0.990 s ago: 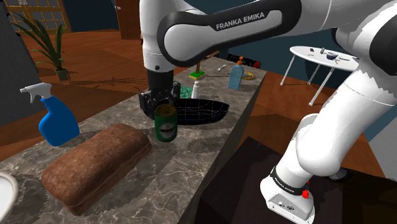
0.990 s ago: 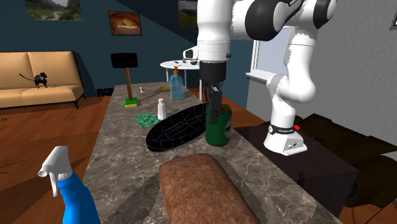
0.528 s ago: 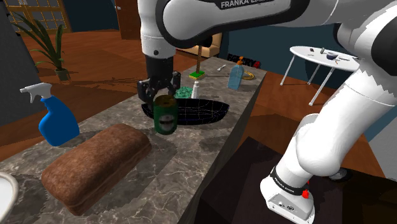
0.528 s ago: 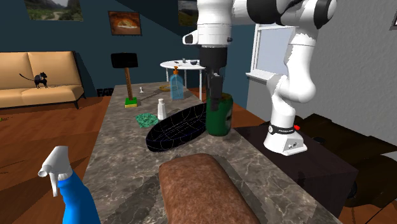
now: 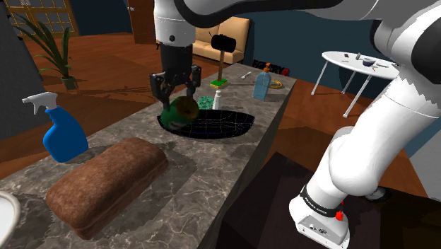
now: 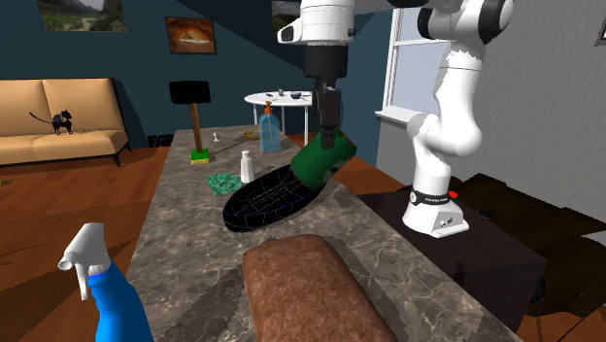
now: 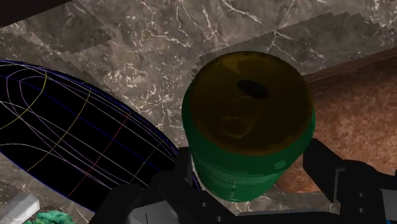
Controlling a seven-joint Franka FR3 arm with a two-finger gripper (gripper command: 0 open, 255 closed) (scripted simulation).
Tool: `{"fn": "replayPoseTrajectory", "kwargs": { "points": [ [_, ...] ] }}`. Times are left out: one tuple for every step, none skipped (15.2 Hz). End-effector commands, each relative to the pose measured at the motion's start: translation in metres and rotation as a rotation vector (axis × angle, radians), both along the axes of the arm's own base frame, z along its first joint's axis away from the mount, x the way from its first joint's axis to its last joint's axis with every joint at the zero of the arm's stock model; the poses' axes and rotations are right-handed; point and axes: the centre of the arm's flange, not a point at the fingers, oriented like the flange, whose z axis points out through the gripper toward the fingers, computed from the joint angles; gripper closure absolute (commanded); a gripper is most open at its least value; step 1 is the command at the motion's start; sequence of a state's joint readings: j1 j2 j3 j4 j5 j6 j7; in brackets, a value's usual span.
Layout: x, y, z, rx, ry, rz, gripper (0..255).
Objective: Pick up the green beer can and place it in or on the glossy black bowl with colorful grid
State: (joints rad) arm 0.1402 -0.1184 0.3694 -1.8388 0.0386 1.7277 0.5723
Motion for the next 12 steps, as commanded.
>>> {"fn": "replayPoseTrajectory", "kwargs": {
  "points": [
    [0.004, -0.012, 0.006, 0.000, 0.000, 0.000, 255],
    [0.009, -0.025, 0.008, 0.000, 0.000, 0.000, 255],
    [0.014, -0.037, 0.010, 0.000, 0.000, 0.000, 255],
    [0.018, -0.049, 0.012, 0.000, 0.000, 0.000, 255],
    [0.023, -0.061, 0.014, 0.000, 0.000, 0.000, 255],
    [0.028, -0.073, 0.016, 0.000, 0.000, 0.000, 255],
    [0.033, -0.085, 0.018, 0.000, 0.000, 0.000, 255],
    [0.038, -0.097, 0.020, 0.000, 0.000, 0.000, 255],
    [0.042, -0.109, 0.022, 0.000, 0.000, 0.000, 255],
    [0.047, -0.122, 0.024, 0.000, 0.000, 0.000, 255],
    [0.052, -0.134, 0.026, 0.000, 0.000, 0.000, 255],
    [0.057, -0.146, 0.028, 0.000, 0.000, 0.000, 255]
  ]
}}
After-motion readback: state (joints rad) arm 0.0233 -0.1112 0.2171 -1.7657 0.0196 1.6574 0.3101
